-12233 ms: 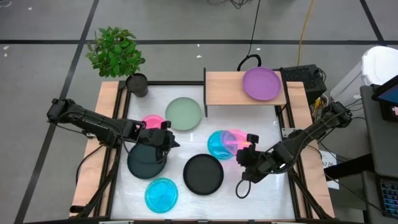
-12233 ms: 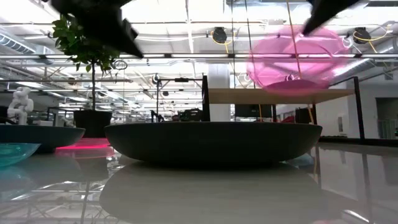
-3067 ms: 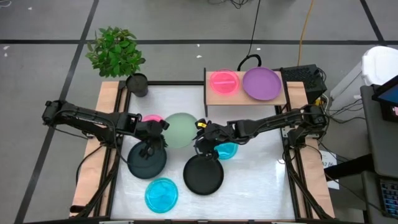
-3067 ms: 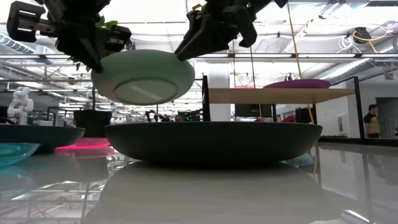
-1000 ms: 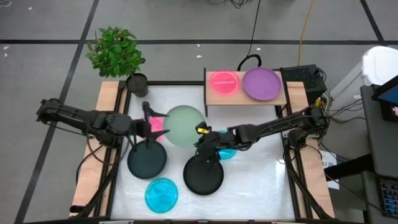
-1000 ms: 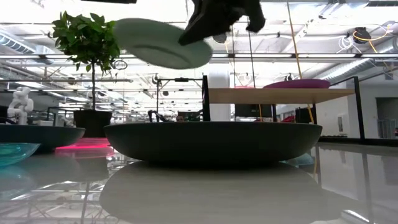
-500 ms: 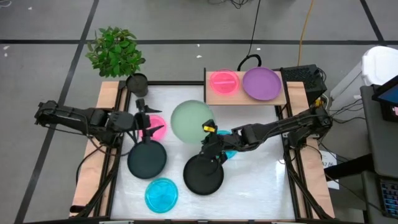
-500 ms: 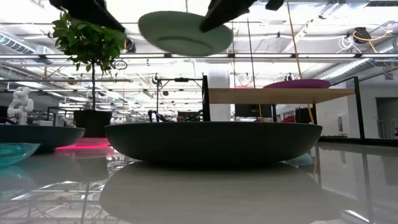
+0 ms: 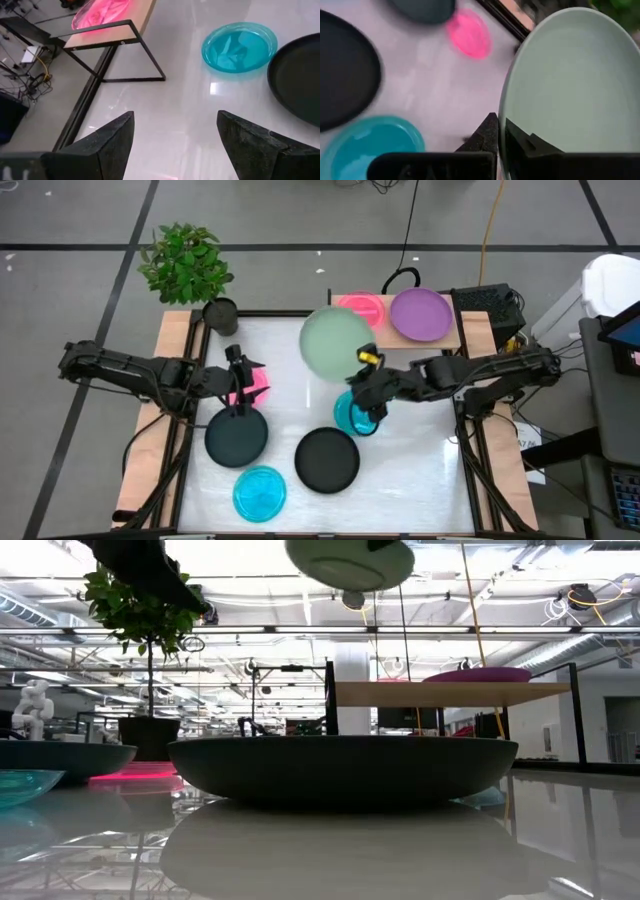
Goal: Place and stack plates onto a shelf
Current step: Stack the green plate on top of the violet plate on the shelf
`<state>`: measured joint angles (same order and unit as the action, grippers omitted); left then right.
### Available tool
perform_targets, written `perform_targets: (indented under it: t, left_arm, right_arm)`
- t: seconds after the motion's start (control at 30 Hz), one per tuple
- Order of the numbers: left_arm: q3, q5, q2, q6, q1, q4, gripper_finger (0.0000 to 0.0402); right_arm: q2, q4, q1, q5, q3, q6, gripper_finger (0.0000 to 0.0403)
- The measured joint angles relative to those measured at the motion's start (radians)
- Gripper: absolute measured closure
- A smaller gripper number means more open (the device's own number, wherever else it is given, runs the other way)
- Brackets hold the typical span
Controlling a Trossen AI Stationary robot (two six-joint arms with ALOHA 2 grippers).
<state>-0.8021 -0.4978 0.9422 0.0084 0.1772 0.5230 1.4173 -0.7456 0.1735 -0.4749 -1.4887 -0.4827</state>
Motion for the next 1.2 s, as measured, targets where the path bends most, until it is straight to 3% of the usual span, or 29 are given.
perform_targets:
  t: [0.47,0.63,0.77,0.93,1.2]
  left_arm:
    - [0.000,-0.001,0.160,0.023,0.002,-0.109,0.0115]
    - [0.000,-0.044,0.081,-0.012,-0.010,-0.076,0.0140]
    - [0.000,0.056,0.005,-0.010,-0.002,-0.088,0.0179]
    - [0.000,0.107,-0.052,-0.008,0.010,-0.087,0.0218]
    - [0.025,0.150,-0.058,-0.014,0.046,-0.113,0.0240]
  right_arm:
    - [-0.085,-0.262,-0.221,-0.048,0.006,0.168,0.0403]
    - [-0.108,-0.282,-0.294,-0.047,0.045,0.180,0.0403]
    - [-0.141,-0.281,-0.346,-0.044,0.091,0.180,0.0403]
    - [-0.192,-0.275,-0.426,-0.030,0.144,0.183,0.0403]
    - [-0.247,-0.266,-0.504,0.008,0.228,0.191,0.0402]
